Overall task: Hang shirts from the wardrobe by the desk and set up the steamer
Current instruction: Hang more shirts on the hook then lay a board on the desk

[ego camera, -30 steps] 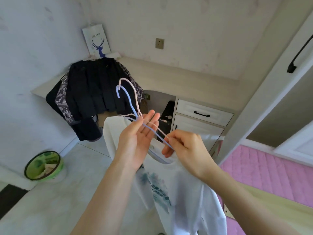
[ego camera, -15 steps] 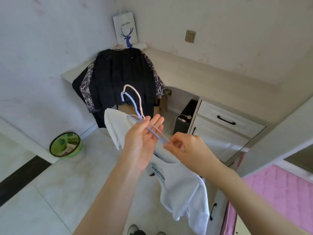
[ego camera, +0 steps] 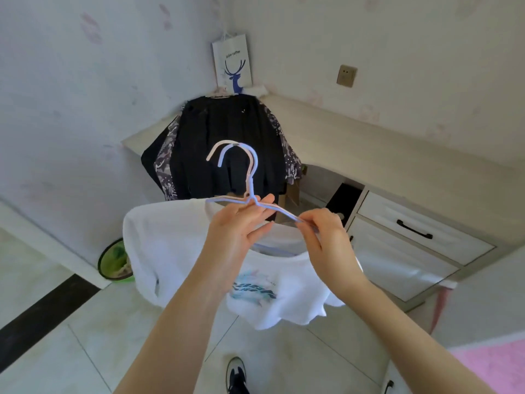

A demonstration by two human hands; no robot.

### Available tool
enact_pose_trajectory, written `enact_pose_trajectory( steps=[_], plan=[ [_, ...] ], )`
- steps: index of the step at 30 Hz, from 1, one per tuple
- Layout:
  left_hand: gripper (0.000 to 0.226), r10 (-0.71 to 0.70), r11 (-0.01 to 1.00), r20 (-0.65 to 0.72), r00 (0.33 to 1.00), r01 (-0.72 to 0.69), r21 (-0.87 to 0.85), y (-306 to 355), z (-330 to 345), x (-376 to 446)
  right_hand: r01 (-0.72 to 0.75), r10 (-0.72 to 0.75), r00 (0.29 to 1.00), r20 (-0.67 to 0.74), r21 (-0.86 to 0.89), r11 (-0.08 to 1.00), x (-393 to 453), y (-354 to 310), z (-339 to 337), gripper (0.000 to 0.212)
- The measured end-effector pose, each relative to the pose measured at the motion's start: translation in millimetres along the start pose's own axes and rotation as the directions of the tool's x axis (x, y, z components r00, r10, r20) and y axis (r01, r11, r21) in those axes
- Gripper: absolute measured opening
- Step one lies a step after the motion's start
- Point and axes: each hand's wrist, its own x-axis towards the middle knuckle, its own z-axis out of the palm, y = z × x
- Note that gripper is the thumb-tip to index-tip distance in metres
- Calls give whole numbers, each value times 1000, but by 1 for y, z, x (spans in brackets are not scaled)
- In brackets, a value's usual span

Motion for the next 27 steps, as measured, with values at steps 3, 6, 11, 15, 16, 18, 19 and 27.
enact_pose_trajectory(
  steps=[3,6,11,15,16,18,19,27],
  plan=[
    [17,37,986,-36,999,-31,165,26,-28,19,-34,36,998,-44,52,998,26,-15,19,19],
    [17,80,909,-46,996,-54,413,53,-62,33,3,0,999,-52,52,999,51,-26,36,23],
    [9,574,497,-23,819,-326,804,87,-127,63,62,-62,997,-36,13,998,89,-40,60,25],
    [12,497,348,79,864,-282,894,92,-172,91,84,-86,994,-64,-31,996,110,-49,81,19],
    [13,441,351,109,891,-283,893,91,-181,97,86,-88,994,-70,-30,996,116,-51,86,18],
    [15,361,366,150,920,-288,885,90,-196,109,95,-97,992,-76,-27,995,127,-54,93,18],
    [19,328,381,158,931,-283,880,91,-202,115,102,-104,992,-79,-28,994,132,-54,95,18],
    [23,170,342,204,964,-252,905,91,-220,157,115,-117,989,-92,-26,993,158,-44,105,13]
  ],
)
